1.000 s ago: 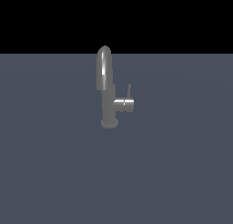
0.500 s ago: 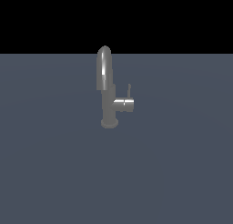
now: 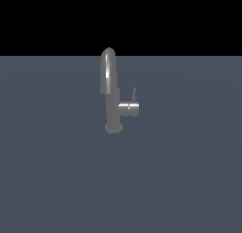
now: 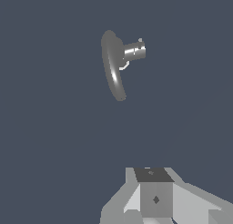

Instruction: Turn on the faucet by rotating a designated handle.

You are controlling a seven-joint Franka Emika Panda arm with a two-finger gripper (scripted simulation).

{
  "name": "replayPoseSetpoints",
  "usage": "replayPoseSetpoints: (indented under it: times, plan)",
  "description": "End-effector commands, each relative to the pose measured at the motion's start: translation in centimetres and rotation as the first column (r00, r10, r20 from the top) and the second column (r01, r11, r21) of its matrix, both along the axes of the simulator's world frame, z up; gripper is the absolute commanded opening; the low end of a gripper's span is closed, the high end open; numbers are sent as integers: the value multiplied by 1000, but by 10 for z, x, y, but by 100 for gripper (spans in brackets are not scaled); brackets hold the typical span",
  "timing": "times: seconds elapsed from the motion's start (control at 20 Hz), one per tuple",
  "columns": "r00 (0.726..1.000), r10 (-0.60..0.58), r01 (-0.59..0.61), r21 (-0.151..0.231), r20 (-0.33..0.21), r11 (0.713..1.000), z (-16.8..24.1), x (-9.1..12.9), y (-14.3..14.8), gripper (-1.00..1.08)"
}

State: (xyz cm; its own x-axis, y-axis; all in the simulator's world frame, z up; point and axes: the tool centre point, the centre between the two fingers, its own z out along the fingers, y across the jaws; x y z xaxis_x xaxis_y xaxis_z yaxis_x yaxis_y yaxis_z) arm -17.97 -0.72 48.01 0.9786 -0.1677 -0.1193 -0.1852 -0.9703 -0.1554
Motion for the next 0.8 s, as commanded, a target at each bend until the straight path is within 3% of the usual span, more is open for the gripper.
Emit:
replayPoseSetpoints:
  times: [0.0, 0.4, 0.75]
  plan:
    - [999, -34, 35, 35, -36, 999, -5, 14, -1, -100]
    - [977, -135, 159, 141, -163, 977, -23, 58, -7, -100]
    - [935, -210, 277, 223, -284, 934, -45, 96, -15, -100]
